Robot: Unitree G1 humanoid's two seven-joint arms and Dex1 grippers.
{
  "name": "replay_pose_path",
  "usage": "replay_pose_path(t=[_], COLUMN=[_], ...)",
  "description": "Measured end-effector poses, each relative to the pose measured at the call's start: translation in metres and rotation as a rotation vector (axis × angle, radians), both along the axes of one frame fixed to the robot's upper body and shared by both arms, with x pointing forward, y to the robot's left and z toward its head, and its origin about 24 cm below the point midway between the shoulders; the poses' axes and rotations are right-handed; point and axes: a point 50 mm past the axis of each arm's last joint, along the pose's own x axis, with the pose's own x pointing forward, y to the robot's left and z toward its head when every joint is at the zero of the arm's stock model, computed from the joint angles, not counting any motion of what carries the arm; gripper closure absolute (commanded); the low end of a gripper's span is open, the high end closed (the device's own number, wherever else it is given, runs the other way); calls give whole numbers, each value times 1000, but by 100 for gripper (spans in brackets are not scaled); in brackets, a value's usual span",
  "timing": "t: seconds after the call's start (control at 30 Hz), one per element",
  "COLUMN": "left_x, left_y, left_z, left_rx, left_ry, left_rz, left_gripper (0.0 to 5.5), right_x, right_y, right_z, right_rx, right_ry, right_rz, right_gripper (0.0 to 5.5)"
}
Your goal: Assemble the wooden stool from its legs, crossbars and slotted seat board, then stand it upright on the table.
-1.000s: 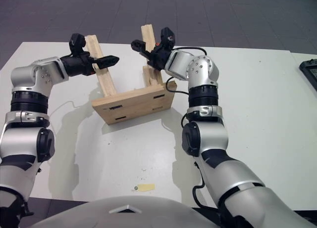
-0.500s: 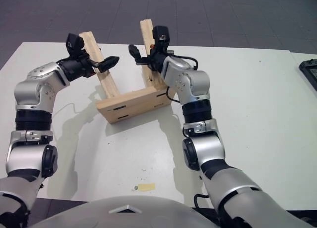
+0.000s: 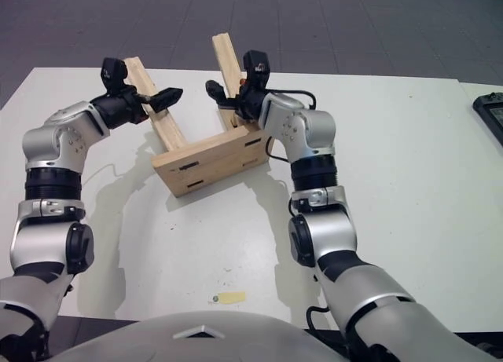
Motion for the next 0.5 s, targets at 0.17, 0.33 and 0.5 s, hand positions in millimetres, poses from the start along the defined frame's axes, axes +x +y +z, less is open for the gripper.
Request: replay_pose_path(t=[0.17,0.33,0.5], left_x=[8,13,4], left_y=[6,12,37], left_z=[4,17,7], left_rx=[-104,-316,-517], left_ry=[53,128,316], left_rz=[16,30,89], left_gripper=[10,10,10], right_x=[6,7,4], right_y=[3,5,7], right_z=[3,4,4], right_rx=[-8,-10,-25], right_ry=[36,44,50], right_rz=[23,42,67], right_gripper=[12,12,12])
